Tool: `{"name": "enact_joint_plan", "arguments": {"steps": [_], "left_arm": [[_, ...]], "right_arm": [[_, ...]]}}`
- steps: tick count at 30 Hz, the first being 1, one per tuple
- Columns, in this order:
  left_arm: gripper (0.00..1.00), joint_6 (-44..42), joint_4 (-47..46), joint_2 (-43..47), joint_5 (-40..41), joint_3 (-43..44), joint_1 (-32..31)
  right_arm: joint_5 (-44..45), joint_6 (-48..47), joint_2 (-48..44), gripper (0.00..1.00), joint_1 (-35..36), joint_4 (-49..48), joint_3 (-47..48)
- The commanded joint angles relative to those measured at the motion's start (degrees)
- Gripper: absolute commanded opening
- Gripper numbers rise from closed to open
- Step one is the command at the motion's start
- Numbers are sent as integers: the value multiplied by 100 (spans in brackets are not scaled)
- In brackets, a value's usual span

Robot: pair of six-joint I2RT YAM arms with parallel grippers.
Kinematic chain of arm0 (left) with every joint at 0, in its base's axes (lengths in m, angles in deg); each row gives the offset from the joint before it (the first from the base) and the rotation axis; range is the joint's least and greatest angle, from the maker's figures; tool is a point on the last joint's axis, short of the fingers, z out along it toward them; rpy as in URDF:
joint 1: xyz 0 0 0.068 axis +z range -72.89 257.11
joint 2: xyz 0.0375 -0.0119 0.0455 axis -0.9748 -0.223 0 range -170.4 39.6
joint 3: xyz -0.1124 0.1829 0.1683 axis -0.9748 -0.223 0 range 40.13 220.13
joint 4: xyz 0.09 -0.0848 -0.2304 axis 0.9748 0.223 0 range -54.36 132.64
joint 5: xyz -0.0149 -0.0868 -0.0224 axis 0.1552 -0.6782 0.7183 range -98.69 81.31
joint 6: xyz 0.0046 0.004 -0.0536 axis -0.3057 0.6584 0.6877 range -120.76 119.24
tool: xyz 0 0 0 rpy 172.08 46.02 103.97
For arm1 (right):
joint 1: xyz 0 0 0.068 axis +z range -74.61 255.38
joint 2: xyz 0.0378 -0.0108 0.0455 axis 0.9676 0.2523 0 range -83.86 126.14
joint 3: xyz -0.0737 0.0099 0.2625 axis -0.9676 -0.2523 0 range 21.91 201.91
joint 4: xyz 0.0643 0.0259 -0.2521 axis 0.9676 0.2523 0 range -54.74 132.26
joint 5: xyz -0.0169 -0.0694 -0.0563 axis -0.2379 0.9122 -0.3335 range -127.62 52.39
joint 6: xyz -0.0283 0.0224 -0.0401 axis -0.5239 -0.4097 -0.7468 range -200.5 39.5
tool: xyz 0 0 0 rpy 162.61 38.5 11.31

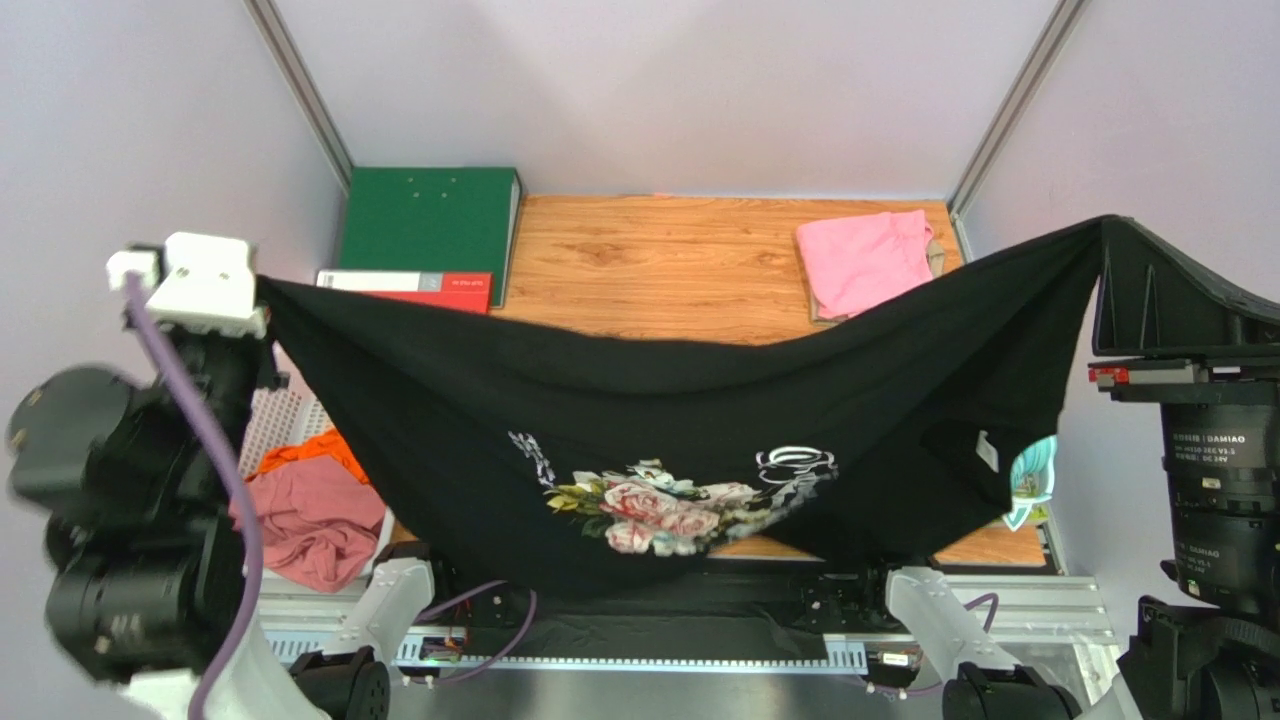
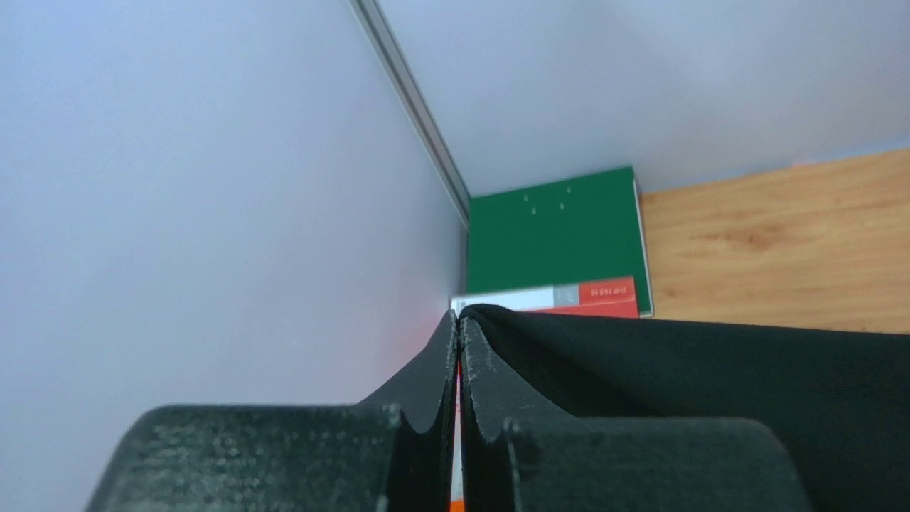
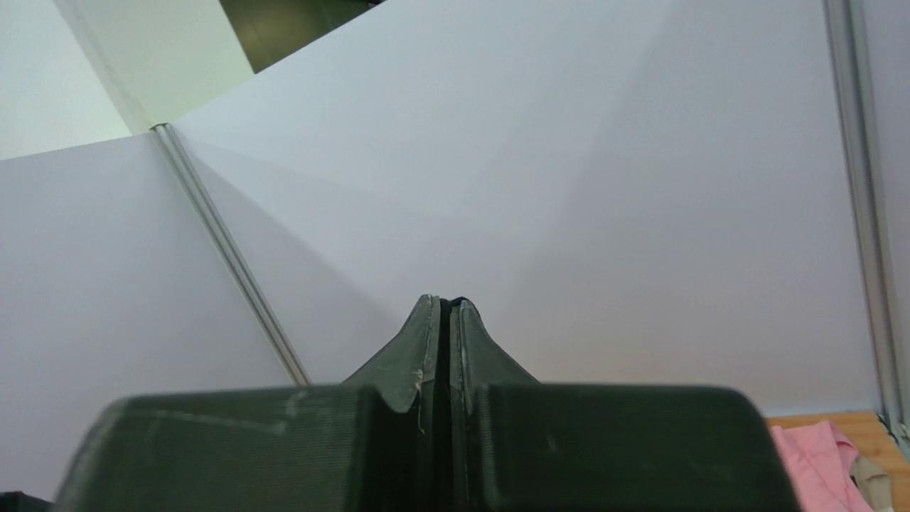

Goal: Fold and stack the t-shirts
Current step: Flatten out the tshirt

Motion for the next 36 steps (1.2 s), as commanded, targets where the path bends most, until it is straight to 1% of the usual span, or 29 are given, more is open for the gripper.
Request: {"name": "enact_joint_plan", "arguments": {"steps": [1,2,3,4,6,9,10,11,13,14,15,16,17,19,20,21,22,23,24,25,26,27,28,30,32,33,36], "left_arm": [[0,-200,-421,-393,348,-851,46],[0,-191,-561,-506,339,-965,54],[0,-234,-667,-568,366,-1227,46],[0,-252,-929,-638,409,-1369,46],[0,-313,-1124,-919,462,-1659,46],[0,-322,-1449,-1481,428,-1757,46],[0,-314,-1598,-1666,436,-1731,46],[0,-305,-1652,-2076,453,-1678,46],[0,-314,-1748,-2526,454,-1398,46],[0,-314,-1749,-2999,445,-1257,46],[0,-314,-1757,-3238,436,-969,46],[0,-296,-1575,-3624,480,-722,-24],[0,-366,-1791,-3671,419,-659,-146],[0,-480,-2064,-3950,453,-571,-419],[0,-533,-1978,-4109,793,-414,-516],[0,-533,-1855,-4241,866,-21,-717],[0,-446,-1437,-4373,788,157,-754],[0,-202,-1372,-4331,535,168,-763],[0,-112,-1414,-4226,428,-250,-772],[0,-51,-1772,-3903,323,-602,-772],[0,-33,-1984,-3761,191,-980,-798],[0,-76,-2134,-3672,234,-1523,-920],[0,-120,-2257,-3637,321,-1702,-1017],[0,-156,-2154,-3724,453,-1880,-1201],[0,10,-2048,-3751,471,-1985,-1229],[0,55,-2030,-3707,489,-2029,-1229],[0,169,-2179,-3190,454,-2222,-1229]], "right_arm": [[1007,-362,585,0,116,261,-67],[1086,-380,699,0,116,252,-58],[1130,-397,1005,0,116,269,-32],[1166,-415,1165,0,116,261,-32],[1201,-398,1692,0,107,243,-14],[965,-223,2500,0,-103,33,38],[581,-117,2746,0,-226,-64,100],[438,136,3270,0,-436,-108,161],[192,252,3827,0,-525,-144,398],[138,349,4308,0,-560,-144,451],[85,376,4539,0,-561,-161,495],[7,402,4759,0,-561,-205,505],[-29,428,5135,0,-561,-240,522],[-91,446,5480,0,-552,-275,548],[-117,446,5751,0,-552,-284,549],[-152,446,5832,0,-552,-276,522],[-205,429,5877,0,-552,-293,383],[-214,403,5816,0,-552,-328,242],[-214,367,5729,0,-543,-563,15],[-205,358,5615,0,-543,-713,-214],[-205,341,5361,0,-543,-837,-625],[-205,323,5263,0,-543,-977,-760],[-266,314,5097,0,-543,-1005,-848],[-310,279,4946,0,-534,-970,-1024],[-354,235,4587,0,-499,-979,-1208],[-372,209,4437,0,-491,-1031,-1453],[-451,253,3734,0,-482,-1215,-1806]]}}
